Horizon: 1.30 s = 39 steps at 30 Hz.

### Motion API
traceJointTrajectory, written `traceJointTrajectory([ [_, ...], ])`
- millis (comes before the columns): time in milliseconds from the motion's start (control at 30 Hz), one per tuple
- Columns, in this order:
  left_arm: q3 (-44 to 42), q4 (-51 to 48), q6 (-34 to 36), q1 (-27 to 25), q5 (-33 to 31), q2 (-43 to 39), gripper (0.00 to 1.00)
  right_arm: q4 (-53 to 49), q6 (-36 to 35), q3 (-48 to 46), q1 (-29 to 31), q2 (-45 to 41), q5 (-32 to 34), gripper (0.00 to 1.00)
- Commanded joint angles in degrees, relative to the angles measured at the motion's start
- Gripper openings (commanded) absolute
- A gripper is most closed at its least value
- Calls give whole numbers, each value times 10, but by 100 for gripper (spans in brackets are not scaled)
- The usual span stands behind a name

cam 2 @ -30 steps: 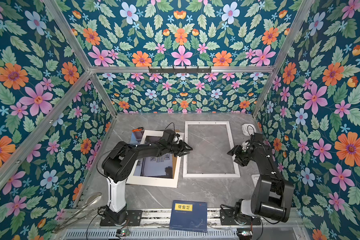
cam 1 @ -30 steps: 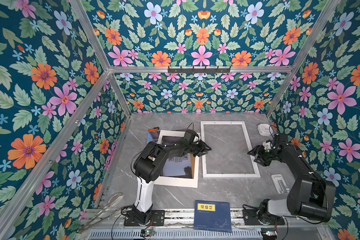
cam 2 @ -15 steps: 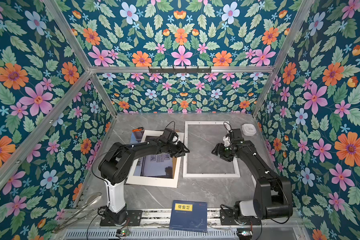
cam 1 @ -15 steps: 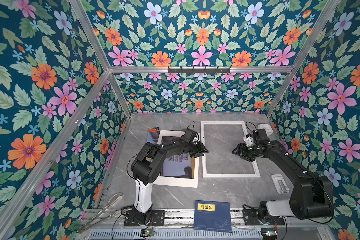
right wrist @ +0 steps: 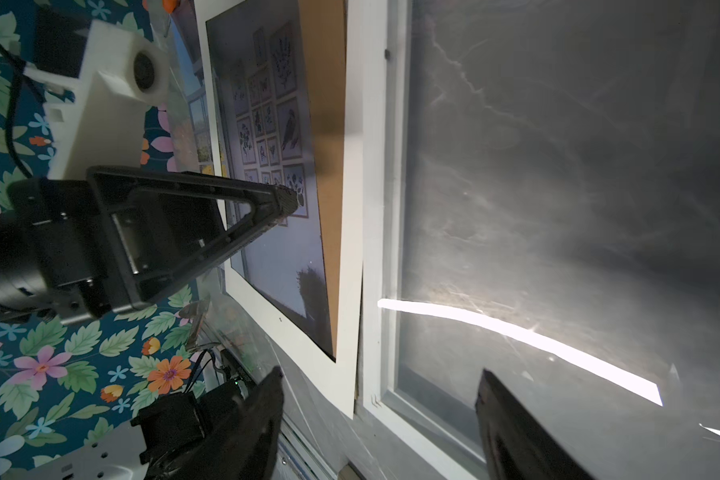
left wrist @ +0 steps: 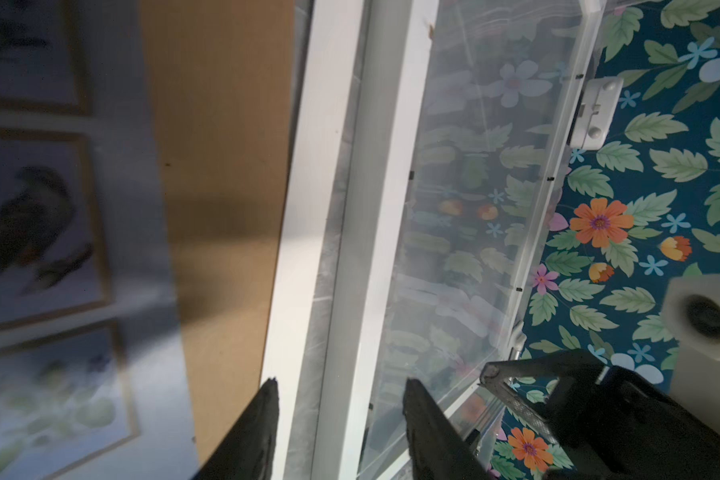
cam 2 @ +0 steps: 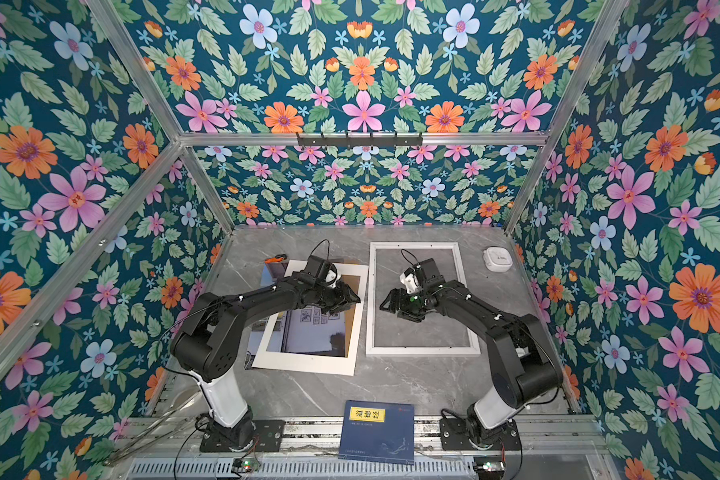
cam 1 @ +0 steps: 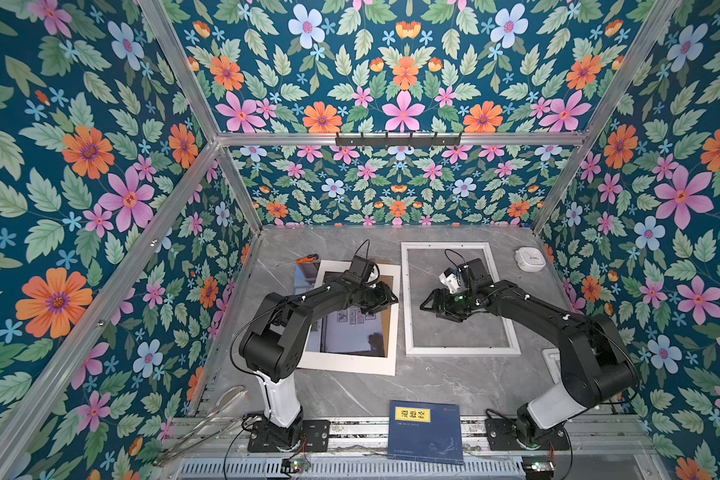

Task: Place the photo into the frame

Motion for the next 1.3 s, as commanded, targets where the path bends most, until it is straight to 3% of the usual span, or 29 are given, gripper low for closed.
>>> traceJointTrajectory([
  [0, -24, 5, 15, 19, -16, -25, 52, 52, 34, 12, 24, 23, -27, 74],
  [367, -69, 10, 25, 41, -41, -77, 55, 94, 65, 8, 77, 93, -34, 74],
  [833, -77, 20, 20, 41, -34, -78, 54, 80, 61, 2, 83, 84, -12, 74],
  [1133, -57, -37, 63, 57, -56, -85, 55, -16, 8, 48, 83, 34, 34, 75],
  [1267, -57, -34, 63, 58, -48, -86, 55, -89, -8, 55, 80, -17, 98, 75],
])
